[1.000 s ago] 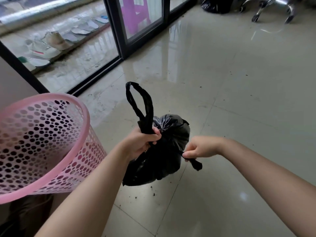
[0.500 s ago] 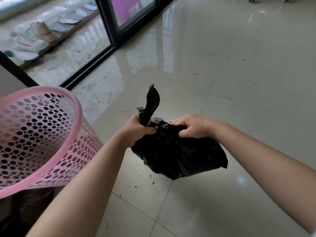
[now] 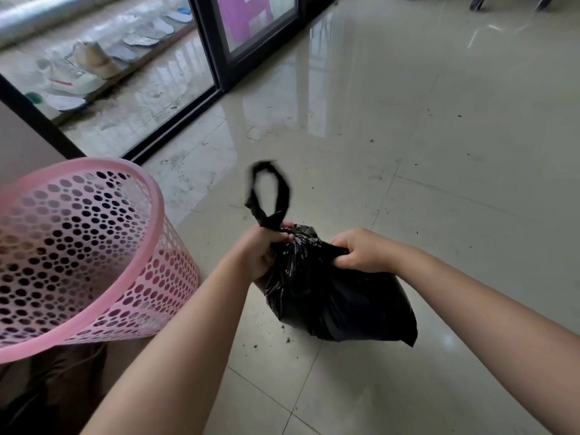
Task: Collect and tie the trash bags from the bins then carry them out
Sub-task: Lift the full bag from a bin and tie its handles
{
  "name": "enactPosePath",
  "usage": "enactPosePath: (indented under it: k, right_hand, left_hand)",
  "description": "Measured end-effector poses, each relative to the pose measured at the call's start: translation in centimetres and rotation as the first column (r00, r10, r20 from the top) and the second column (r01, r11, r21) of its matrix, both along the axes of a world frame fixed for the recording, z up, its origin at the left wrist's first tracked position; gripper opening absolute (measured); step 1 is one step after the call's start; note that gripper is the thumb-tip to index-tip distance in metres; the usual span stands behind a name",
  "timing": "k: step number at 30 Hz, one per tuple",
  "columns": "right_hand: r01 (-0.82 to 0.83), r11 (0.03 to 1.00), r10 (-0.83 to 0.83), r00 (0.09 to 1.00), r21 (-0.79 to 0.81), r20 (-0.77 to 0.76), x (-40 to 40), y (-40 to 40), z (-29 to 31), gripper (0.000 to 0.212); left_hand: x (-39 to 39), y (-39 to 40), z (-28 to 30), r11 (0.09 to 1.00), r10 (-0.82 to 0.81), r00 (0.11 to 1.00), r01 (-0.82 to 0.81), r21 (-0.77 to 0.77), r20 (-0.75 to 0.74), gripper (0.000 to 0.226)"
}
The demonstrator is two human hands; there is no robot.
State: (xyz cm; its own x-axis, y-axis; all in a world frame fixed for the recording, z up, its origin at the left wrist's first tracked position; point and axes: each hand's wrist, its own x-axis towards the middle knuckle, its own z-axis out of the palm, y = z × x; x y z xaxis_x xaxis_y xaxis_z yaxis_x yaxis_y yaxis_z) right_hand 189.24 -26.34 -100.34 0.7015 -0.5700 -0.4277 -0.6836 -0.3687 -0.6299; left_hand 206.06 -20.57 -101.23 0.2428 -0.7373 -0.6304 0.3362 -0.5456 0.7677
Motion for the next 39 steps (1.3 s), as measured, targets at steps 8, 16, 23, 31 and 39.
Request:
enactPosePath:
  k: [8, 16, 23, 31, 39]
  right_hand:
    - [-0.009, 1.0, 0.009, 0.997, 0.012, -0.075, 0.5, 0.1, 0.1, 0.021]
    - [-0.114, 0.99, 0.126, 0.98, 0.089, -0.153, -0.3, 0.9, -0.8, 0.016]
    - [0.114, 0.927, -0.118, 0.993, 0.358, -0.01, -1.6, -0.7, -0.7, 0.023]
    - [-0.034, 0.995, 0.031, 0.999, 0.096, 0.025, 0.4, -0.6, -2.3, 0.044]
    - [-0.297, 0.873, 0.252, 0.954, -0.388, -0.164, -0.2, -0.5, -2.0, 0.028]
  left_hand:
    - [-0.9, 0.3, -0.9, 0.975, 0.163, 0.941, -0.2, -0.098, -0.296, 0.036]
    - [-1.4, 1.4, -2.5, 0.992, 0.001, 0.959, -0.036, -0.121, -0.284, 0.038]
    - [-1.1, 2.3, -3.8, 0.981, -0.081, 0.995, 0.068, -0.183, -0.062, 0.044]
    - [-1.7, 2.4, -3.8, 0.954, -0.209, 0.978, 0.208, -0.217, 0.02, 0.043]
    - [-0.5, 0.8, -0.3, 0.925, -0.173, 0.985, 0.168, -0.341, 0.017, 0.026]
